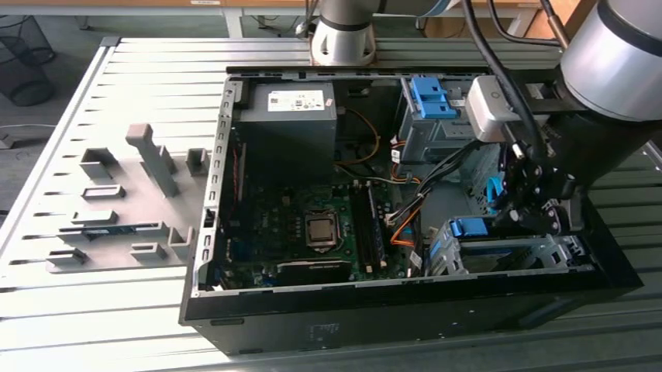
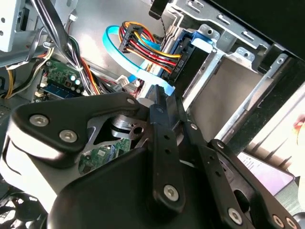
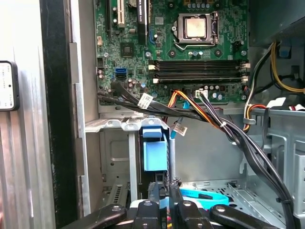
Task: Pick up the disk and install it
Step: 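Insert the second disk wire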
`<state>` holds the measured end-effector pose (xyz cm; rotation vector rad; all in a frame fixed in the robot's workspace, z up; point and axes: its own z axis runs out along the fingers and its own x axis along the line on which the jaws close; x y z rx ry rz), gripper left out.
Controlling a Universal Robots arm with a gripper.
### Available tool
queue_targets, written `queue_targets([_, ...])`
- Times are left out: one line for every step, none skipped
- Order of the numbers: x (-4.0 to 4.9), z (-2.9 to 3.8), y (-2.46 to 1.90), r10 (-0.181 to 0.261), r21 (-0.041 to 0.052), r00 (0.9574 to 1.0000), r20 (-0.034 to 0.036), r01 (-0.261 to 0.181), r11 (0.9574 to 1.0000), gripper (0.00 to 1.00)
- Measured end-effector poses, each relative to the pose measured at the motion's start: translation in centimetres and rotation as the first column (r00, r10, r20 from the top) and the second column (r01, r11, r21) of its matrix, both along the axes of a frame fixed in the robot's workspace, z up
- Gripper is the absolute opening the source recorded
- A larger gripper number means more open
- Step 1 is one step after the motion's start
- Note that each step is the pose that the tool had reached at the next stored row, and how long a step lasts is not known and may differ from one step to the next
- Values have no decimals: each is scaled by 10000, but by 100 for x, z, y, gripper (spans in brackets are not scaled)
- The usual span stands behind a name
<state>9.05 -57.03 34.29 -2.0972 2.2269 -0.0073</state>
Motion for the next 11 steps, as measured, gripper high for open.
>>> queue_targets([0,4,0,0,1,10000,-1,0,10000,23])
queue_targets([0,4,0,0,3,10000,-1,0,10000,22])
queue_targets([0,5,0,0,4,10000,-1,0,10000,16])
queue_targets([0,6,0,0,2,10000,-1,0,10000,16])
queue_targets([0,8,0,0,1,10000,-1,0,10000,11])
queue_targets([0,9,0,0,1,10000,-1,0,10000,11])
queue_targets([0,9,0,0,1,10000,-1,0,10000,11])
queue_targets([0,10,0,0,1,10000,-1,0,10000,11])
queue_targets([0,11,0,0,0,10000,-1,0,10000,11])
queue_targets([0,12,0,0,1,10000,-1,0,10000,11])
queue_targets([0,13,0,0,1,10000,-1,0,10000,11])
